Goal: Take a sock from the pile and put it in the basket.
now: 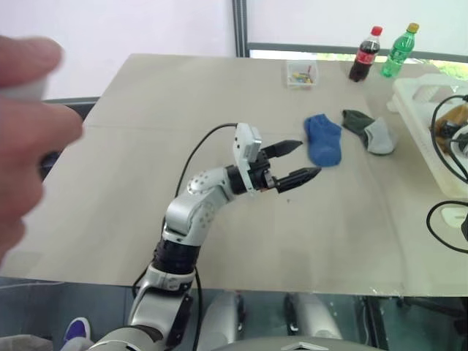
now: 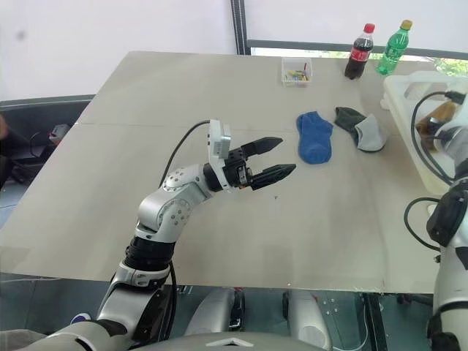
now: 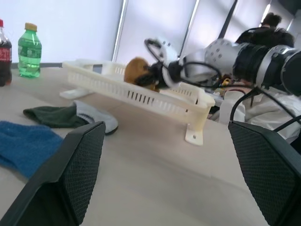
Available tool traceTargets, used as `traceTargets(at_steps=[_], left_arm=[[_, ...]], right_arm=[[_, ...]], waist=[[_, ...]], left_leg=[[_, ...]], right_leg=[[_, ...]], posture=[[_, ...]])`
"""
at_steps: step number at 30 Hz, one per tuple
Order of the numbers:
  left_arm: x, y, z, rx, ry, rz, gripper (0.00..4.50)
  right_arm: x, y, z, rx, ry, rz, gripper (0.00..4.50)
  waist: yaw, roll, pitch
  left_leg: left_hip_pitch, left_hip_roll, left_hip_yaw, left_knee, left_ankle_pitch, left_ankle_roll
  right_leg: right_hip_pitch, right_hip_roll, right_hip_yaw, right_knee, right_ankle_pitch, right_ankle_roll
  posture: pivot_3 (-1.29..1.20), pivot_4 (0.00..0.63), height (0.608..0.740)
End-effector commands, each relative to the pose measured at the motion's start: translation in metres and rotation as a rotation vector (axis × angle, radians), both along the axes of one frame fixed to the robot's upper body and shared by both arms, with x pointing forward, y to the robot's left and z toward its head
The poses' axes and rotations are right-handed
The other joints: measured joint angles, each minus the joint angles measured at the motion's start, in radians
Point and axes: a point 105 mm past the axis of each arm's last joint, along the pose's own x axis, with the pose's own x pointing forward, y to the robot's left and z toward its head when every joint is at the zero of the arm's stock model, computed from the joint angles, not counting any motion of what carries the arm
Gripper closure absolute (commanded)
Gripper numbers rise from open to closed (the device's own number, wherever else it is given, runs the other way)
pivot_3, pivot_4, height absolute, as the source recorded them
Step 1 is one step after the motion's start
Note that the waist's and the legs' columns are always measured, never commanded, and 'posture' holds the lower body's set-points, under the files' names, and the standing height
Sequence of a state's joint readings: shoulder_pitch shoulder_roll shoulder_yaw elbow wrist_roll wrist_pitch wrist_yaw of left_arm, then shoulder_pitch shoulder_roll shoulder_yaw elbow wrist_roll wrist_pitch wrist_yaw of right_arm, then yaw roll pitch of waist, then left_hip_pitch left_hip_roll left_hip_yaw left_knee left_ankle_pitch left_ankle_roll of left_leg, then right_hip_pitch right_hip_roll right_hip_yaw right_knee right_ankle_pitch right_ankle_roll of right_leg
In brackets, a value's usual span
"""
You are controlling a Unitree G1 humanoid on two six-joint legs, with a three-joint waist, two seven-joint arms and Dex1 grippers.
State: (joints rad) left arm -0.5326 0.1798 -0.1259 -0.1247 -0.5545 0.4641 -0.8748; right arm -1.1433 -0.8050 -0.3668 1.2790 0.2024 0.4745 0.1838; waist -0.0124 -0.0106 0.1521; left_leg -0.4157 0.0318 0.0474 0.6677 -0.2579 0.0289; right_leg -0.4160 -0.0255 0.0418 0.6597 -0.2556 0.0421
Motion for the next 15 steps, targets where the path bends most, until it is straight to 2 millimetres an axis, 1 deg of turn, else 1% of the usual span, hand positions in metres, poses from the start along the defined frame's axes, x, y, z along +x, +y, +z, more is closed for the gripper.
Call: traceTargets(at_steps=[1, 3, 4, 5, 6, 8, 10, 12, 15], left_arm=[[-0.009, -0.001, 0.017, -0.038, -0.079, -0.033, 0.0], [-0.008, -0.001, 0.018, -0.037, -0.08, -0.034, 0.0], [-0.007, -0.002, 0.019, -0.038, -0.08, -0.032, 0.0], [-0.005, -0.002, 0.02, -0.039, -0.079, -0.03, 0.0], [-0.004, -0.002, 0.021, -0.041, -0.08, -0.029, 0.0], [-0.003, -0.003, 0.023, -0.044, -0.078, -0.028, 0.0], [-0.003, -0.004, 0.024, -0.048, -0.076, -0.029, 0.0], [-0.002, -0.004, 0.024, -0.049, -0.075, -0.031, 0.0], [-0.002, -0.003, 0.024, -0.049, -0.074, -0.033, 0.0]], right_arm=[[-0.004, -0.008, 0.001, 0.019, -0.025, -0.035, 1.75], [-0.004, -0.007, 0.001, 0.034, -0.033, -0.035, 0.84], [-0.003, -0.007, 0.005, 0.048, -0.055, -0.038, 0.64], [-0.002, -0.007, 0.01, 0.059, -0.076, -0.04, 0.13], [-0.002, -0.01, 0.016, 0.049, -0.097, -0.05, 0.06], [-0.003, -0.013, 0.024, 0.025, -0.119, -0.054, 0.06], [-0.004, -0.016, 0.033, -0.041, -0.128, -0.045, 0.06], [-0.005, -0.017, 0.045, -0.089, -0.151, -0.021, 0.06], [-0.009, -0.009, 0.061, -0.135, -0.206, 0.023, 0.06]], waist=[[0.0, 0.0, 0.0], [-0.003, 0.0, 0.0], [-0.004, 0.0, 0.0], [-0.007, 0.0, 0.0], [-0.008, 0.0, 0.0], [-0.008, 0.0, 0.0], [-0.006, 0.001, 0.0], [-0.004, 0.001, 0.0], [0.002, 0.001, 0.0]], left_leg=[[0.0, 0.0, 0.0, 0.0, 0.0, 0.0], [0.0, 0.0, 0.0, 0.0, 0.0, 0.0], [0.001, 0.0, 0.0, 0.0, 0.0, 0.0], [0.001, 0.0, 0.0, 0.0, 0.0, 0.0], [0.001, 0.0, 0.0, 0.0, 0.0, 0.0], [0.002, 0.001, 0.0, 0.0, 0.0, 0.0], [0.002, 0.001, 0.0, 0.001, 0.0, 0.0], [0.001, 0.001, 0.0, 0.001, 0.0, 0.0], [0.0, 0.002, -0.001, 0.001, 0.0, 0.0]], right_leg=[[0.0, 0.0, 0.0, 0.0, 0.0, 0.0], [0.0, 0.0, 0.001, 0.0, 0.0, 0.001], [0.0, 0.0, 0.001, 0.0, 0.001, 0.001], [0.0, 0.0, 0.002, 0.0, 0.001, 0.001], [0.0, 0.001, 0.003, 0.001, 0.001, 0.001], [0.0, 0.002, 0.003, 0.001, 0.001, 0.001], [0.0, 0.002, 0.003, 0.001, 0.001, 0.001], [0.0, 0.002, 0.003, 0.001, 0.001, 0.001], [0.0, 0.002, 0.002, 0.001, 0.001, 0.001]], posture=[[0.0, 0.15, 0.74], [0.0, 0.15, 0.74], [0.0, 0.15, 0.74], [0.0, 0.15, 0.74], [0.0, 0.15, 0.74], [0.0, 0.15, 0.74], [0.0, 0.15, 0.74], [0.0, 0.15, 0.74], [0.0, 0.15, 0.74]])
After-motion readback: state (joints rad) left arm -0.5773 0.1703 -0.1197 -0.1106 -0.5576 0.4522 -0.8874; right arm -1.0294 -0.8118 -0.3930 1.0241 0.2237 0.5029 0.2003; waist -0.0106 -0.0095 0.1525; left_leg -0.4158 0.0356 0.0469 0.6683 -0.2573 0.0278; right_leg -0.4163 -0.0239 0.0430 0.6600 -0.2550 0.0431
